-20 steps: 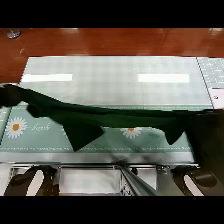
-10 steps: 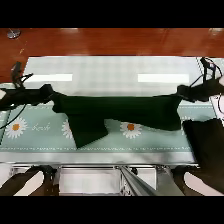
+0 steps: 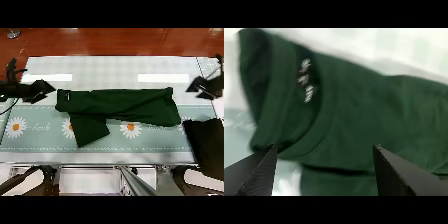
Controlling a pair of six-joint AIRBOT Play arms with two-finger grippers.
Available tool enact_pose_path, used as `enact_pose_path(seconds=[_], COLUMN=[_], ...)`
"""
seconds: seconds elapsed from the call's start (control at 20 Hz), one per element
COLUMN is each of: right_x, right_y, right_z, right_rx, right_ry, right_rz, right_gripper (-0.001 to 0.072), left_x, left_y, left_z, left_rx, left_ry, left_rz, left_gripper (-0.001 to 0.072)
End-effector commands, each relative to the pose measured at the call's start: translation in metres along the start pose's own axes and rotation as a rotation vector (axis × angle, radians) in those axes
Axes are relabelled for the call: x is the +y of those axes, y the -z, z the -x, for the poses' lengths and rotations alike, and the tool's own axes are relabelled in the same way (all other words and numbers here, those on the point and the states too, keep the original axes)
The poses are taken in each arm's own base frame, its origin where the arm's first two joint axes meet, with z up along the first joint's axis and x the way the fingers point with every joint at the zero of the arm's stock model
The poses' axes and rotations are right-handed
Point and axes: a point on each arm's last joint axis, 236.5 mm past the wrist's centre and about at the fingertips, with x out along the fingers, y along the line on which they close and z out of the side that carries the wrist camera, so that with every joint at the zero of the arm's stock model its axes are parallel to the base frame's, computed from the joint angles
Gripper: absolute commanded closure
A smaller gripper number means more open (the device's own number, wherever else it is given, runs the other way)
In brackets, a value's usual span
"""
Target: Fold the shirts.
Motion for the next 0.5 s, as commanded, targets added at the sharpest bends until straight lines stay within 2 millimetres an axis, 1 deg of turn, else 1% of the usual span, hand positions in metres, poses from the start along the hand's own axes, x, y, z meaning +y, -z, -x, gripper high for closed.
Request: enact_pose_path(seconds=[0.0,0.05,0.1,0.15,0.25,0.3,0.35,0.4,0.45], right_x=[-0.038,-0.036,-0.032,-0.025,-0.011,-0.007,-0.005,-0.005,-0.005], right_y=[0.035,0.044,0.052,0.061,0.074,0.078,0.08,0.081,0.081], right_z=[-0.014,-0.025,-0.033,-0.041,-0.049,-0.051,-0.051,-0.051,-0.051], right_rx=[-0.025,-0.056,-0.075,-0.08,-0.053,-0.041,-0.035,-0.032,-0.032], right_ry=[-0.034,-0.082,-0.122,-0.156,-0.223,-0.24,-0.246,-0.247,-0.247], right_rz=[-0.156,-0.199,-0.215,-0.219,-0.225,-0.219,-0.208,-0.201,-0.201], right_gripper=[0.0096,0.0096,0.0096,0.0096,0.0096,0.0096,0.0096,0.0097,0.0096], left_x=[0.041,0.046,0.045,0.035,0.013,0.01,0.012,0.011,0.008], left_y=[0.063,0.084,0.097,0.103,0.112,0.124,0.133,0.139,0.14], left_z=[-0.008,-0.019,-0.029,-0.04,-0.053,-0.059,-0.065,-0.071,-0.077], left_rx=[0.191,0.23,0.242,0.227,0.217,0.25,0.28,0.298,0.295], left_ry=[-0.013,-0.002,0.026,0.087,0.195,0.197,0.175,0.161,0.156], left_rz=[0.139,0.186,0.223,0.253,0.28,0.256,0.234,0.216,0.202], left_gripper=[0.0006,0.0006,0.0006,0.0006,0.0006,0.0006,0.0006,0.0006,0.0006])
